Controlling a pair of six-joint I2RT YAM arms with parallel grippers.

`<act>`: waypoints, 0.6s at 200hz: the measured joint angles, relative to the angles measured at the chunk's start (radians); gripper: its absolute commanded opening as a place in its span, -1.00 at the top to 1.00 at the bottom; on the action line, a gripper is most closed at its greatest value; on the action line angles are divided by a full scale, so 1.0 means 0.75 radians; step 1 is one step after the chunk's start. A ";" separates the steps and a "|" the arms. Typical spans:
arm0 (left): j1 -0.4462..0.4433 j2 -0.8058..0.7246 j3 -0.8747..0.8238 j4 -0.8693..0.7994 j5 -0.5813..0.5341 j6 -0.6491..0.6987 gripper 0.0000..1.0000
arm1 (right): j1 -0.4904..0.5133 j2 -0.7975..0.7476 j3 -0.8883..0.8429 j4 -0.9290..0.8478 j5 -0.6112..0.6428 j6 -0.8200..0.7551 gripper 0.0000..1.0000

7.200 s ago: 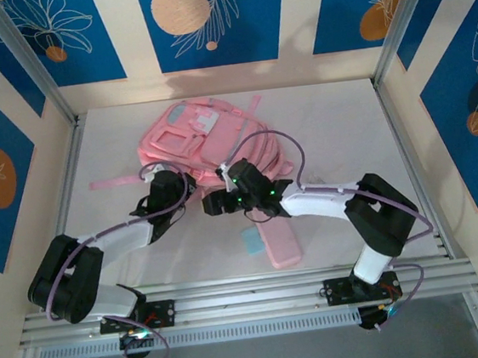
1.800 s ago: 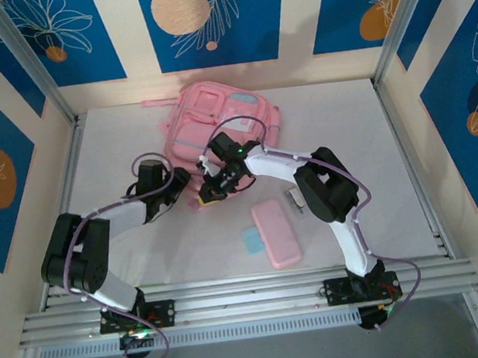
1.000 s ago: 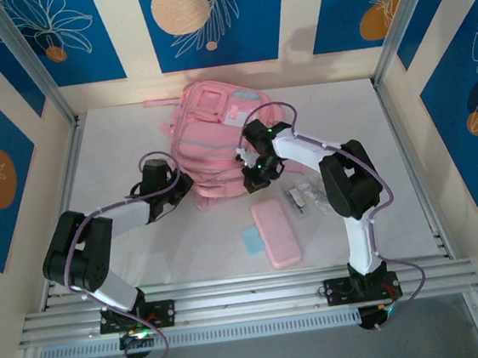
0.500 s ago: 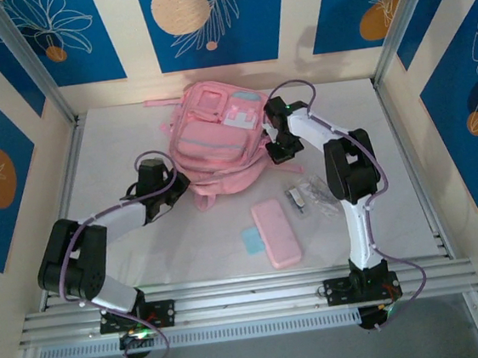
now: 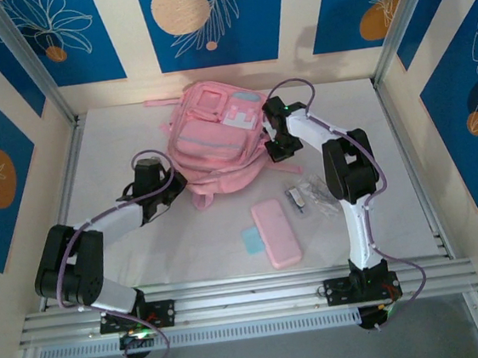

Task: Pack the student bag

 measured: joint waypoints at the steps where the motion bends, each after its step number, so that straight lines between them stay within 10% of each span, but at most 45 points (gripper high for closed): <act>1: 0.001 0.000 0.000 0.000 -0.001 0.001 1.00 | 0.000 -0.002 -0.002 0.001 -0.003 0.001 0.67; 75: 0.036 0.008 0.102 -0.196 -0.006 0.181 0.99 | 0.001 -0.411 -0.194 0.158 -0.424 0.093 0.05; 120: 0.038 -0.044 0.181 -0.342 -0.066 0.314 -0.25 | 0.006 -0.370 -0.192 0.249 -0.489 0.089 -0.34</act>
